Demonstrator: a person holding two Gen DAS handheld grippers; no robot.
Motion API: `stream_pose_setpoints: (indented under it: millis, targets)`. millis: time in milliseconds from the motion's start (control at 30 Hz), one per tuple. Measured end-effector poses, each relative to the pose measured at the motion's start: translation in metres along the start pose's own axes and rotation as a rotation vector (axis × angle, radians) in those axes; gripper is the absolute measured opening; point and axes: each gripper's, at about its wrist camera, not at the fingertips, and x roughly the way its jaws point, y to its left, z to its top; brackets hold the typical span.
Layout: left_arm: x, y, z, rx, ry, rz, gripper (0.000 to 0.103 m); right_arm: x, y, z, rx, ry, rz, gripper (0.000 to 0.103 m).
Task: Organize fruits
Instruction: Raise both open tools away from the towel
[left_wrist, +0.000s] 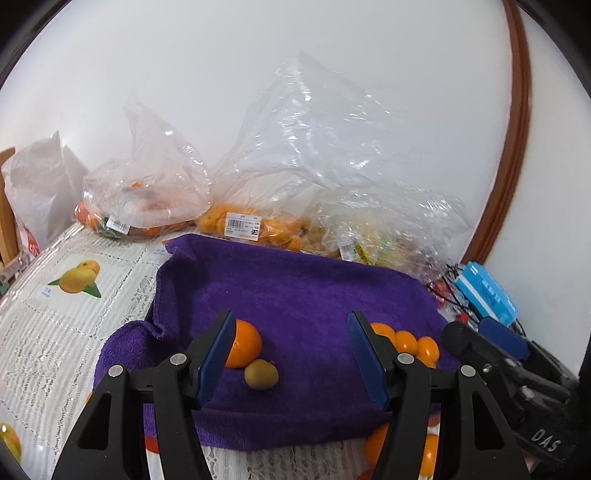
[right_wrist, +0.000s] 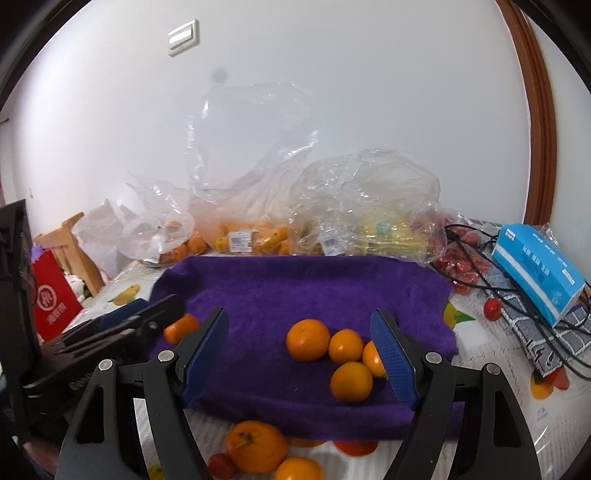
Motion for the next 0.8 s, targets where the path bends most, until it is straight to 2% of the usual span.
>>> stream_pose_setpoints:
  millis: [267,400,567,800]
  targets:
    - [-0.016,0.005,-0.013,-0.007,0.023,-0.01,0.061,-0.036,-0.009,-0.012,0.104,0.036,-0.053,0.082]
    - [-0.033,0.012,-0.02,-0.033,0.003,-0.005,0.061,-0.057,-0.013,-0.018,0.121,0.034,-0.105,0.083]
    - [-0.045,0.02,-0.029,-0.06,0.035,0.006,0.061,-0.086,-0.02,-0.028,0.152,0.029,-0.142,0.084]
    - [-0.071,0.026,-0.041,-0.087,0.038,0.024,0.061,-0.119,-0.017,-0.037,0.143,0.02,-0.17,0.084]
